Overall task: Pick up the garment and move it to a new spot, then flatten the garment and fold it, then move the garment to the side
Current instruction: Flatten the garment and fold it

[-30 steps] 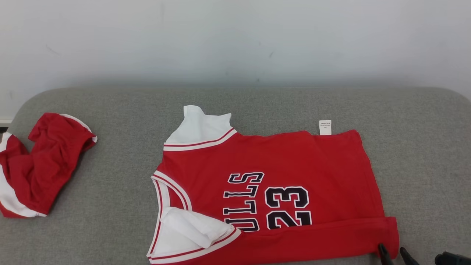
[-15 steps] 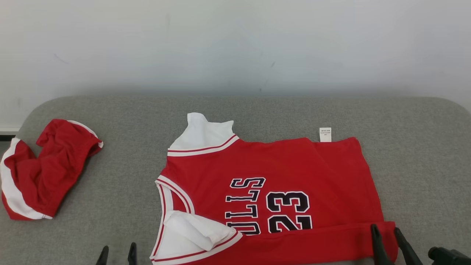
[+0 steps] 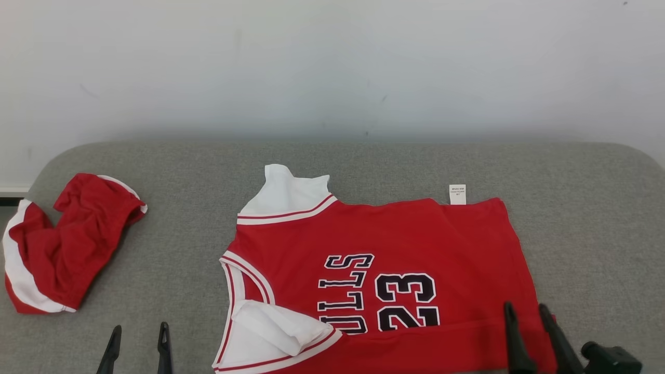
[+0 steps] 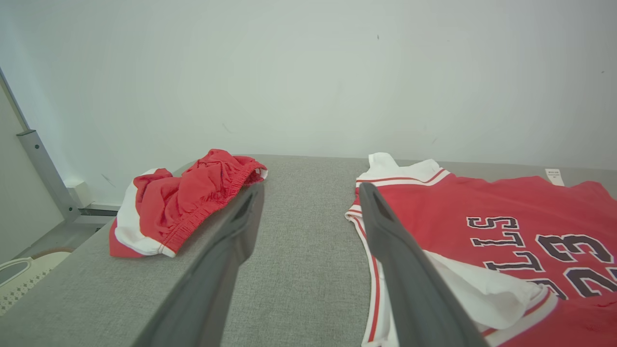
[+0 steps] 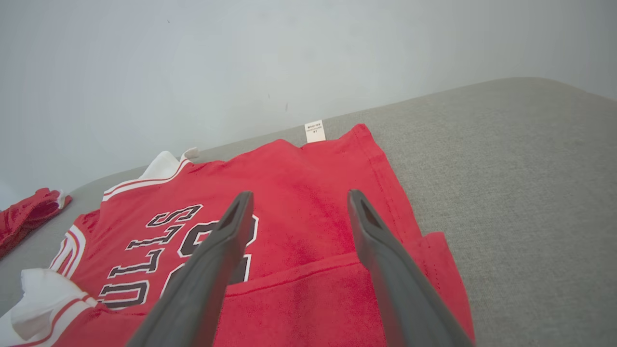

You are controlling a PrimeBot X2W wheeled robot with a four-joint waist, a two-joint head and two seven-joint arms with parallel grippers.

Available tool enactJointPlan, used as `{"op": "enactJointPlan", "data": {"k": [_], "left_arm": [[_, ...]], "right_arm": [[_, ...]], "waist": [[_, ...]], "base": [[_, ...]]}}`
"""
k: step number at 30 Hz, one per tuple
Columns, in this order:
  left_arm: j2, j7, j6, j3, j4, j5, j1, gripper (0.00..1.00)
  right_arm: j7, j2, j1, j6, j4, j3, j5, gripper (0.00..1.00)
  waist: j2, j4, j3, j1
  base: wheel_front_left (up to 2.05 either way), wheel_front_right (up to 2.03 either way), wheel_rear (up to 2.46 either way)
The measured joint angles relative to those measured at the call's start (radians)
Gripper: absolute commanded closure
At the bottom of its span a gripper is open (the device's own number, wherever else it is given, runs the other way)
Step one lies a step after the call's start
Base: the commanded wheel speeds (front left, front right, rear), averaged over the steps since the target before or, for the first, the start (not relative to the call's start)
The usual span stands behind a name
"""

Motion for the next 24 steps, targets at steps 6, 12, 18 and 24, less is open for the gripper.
{"op": "enactJointPlan", "data": {"k": [6, 12, 18, 24], "left_arm": [[-0.025, 0.000, -0.020, 0.024, -0.010, 0.052, 0.002, 0.00], [-0.041, 0.000, -0.031, 0.040, -0.001, 0.054, 0.012, 0.00], [-0.049, 0.000, -0.053, 0.040, 0.050, 0.018, -0.032, 0.00], [-0.012, 0.000, -0.066, 0.037, 0.126, -0.010, -0.150, 0.00]], "right_arm": [[-0.002, 0.046, 0.028, 0.000, -0.069, -0.044, -0.034, 0.00], [-0.002, 0.056, 0.037, 0.000, -0.083, -0.047, -0.052, 0.00], [-0.002, 0.060, 0.012, 0.000, -0.079, -0.043, -0.064, 0.00], [-0.002, 0.058, -0.072, 0.000, -0.060, -0.026, -0.088, 0.00]], "waist": [[0.0000, 0.005, 0.004, 0.0000], [-0.0001, 0.004, 0.008, 0.0000], [0.0000, 0.000, 0.017, 0.0000], [0.0000, -0.027, 0.037, 0.0001]], "base": [[0.00, 0.00, 0.00], [0.00, 0.00, 0.00], [0.00, 0.00, 0.00], [0.00, 0.00, 0.00]]}}
